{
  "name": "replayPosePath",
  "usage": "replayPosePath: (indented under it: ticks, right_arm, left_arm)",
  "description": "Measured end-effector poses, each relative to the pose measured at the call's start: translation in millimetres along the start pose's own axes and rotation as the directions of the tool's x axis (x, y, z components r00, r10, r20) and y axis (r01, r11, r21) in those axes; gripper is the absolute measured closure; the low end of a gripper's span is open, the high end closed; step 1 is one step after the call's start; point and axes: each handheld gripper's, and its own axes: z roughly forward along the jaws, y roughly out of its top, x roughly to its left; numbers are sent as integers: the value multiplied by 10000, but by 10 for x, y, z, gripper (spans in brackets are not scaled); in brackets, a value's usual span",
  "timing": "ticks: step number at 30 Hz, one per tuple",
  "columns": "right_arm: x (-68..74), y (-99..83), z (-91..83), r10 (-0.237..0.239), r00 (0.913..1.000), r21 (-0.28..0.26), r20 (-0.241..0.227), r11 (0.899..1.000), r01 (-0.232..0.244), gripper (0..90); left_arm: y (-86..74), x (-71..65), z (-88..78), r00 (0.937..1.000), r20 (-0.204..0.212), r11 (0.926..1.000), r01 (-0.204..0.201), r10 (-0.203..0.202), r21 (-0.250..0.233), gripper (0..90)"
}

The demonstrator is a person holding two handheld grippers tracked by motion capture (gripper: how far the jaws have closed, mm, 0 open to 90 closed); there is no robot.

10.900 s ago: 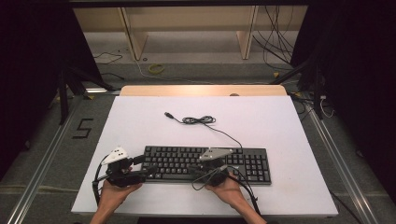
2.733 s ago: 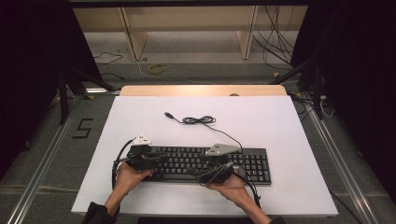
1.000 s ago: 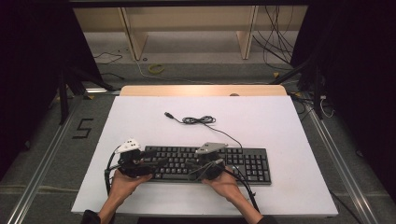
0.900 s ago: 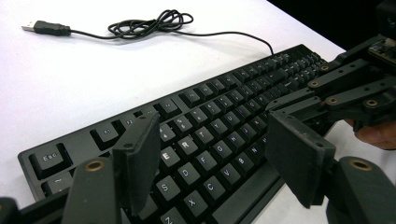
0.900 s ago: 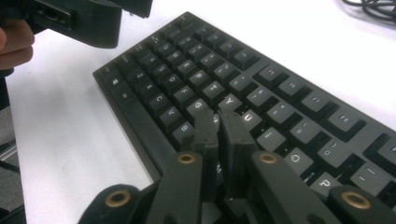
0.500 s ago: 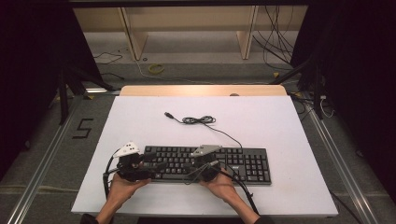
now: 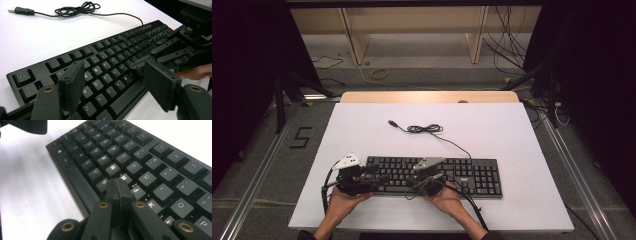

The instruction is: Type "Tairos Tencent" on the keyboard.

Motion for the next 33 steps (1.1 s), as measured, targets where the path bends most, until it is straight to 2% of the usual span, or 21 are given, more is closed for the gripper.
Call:
replayPosePath:
  ticks: [6, 9, 13, 18, 20, 26, 33]
  right_arm:
    - [-2, 9, -13, 158, 9999, -17, -13, 9999, -158, 900]
    - [-23, 24, -66, 348, 9993, -269, -138, 9990, -352, 878]
    - [-39, 42, -134, 349, 9992, -579, -185, 9977, -359, 839]
    - [-68, 47, -209, 455, 9987, -826, -223, 9955, -472, 748]
    - [-77, 48, -241, 437, 9988, -934, -237, 9946, -458, 679]
    - [-111, 49, -332, 570, 9977, -1147, -356, 9915, -608, 605]
    - [-123, 45, -413, 646, 9975, -1255, -301, 9898, -679, 520]
  left_arm:
    - [-3, 7, 9, 10000, -61, 9999, -72, 72, 84, 339]
    - [-3, 14, 16, 9999, -91, 9999, -91, 92, 103, 341]
    - [-8, 20, 27, 9999, -124, 9998, -41, 43, 171, 347]
    - [-8, 11, 38, 9997, -164, 9995, -180, 184, 265, 357]
    - [-9, 7, 45, 9997, -155, 9994, -190, 194, 294, 362]
    - [-12, -13, 62, 9995, -80, 9988, -301, 304, 384, 395]
    - [-13, -27, 72, 9991, 69, 9978, -429, 426, 513, 477]
